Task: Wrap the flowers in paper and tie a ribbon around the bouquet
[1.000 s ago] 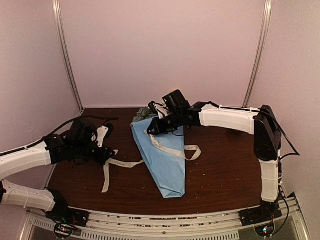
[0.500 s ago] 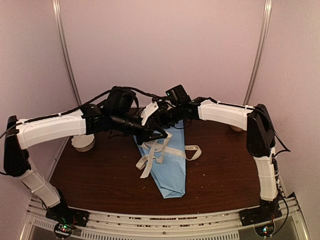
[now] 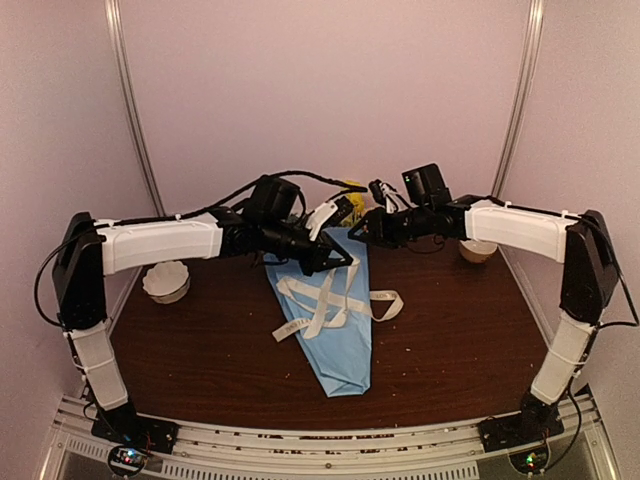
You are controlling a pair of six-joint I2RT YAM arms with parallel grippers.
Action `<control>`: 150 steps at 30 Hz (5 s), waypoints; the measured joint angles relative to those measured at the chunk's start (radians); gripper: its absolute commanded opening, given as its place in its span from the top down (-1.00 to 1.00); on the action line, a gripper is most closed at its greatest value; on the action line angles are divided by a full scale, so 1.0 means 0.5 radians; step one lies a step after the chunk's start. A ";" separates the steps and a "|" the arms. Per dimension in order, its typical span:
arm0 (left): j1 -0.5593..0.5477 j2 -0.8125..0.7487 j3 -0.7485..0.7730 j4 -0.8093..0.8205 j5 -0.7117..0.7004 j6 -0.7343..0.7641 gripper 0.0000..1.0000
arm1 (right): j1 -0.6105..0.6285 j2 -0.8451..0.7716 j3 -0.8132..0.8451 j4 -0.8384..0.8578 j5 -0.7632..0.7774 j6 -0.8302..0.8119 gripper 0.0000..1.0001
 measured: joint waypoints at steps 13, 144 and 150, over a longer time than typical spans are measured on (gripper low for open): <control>0.095 0.204 0.194 0.011 -0.101 -0.064 1.00 | -0.011 -0.249 -0.777 0.434 -0.174 -0.077 0.01; -0.207 0.188 -0.245 -0.091 -0.941 0.674 1.00 | 0.140 -0.466 -1.037 0.418 0.352 -0.033 0.17; -0.192 0.173 -0.272 -0.045 -0.923 0.634 1.00 | 0.290 -0.349 -1.138 0.695 0.331 0.130 0.19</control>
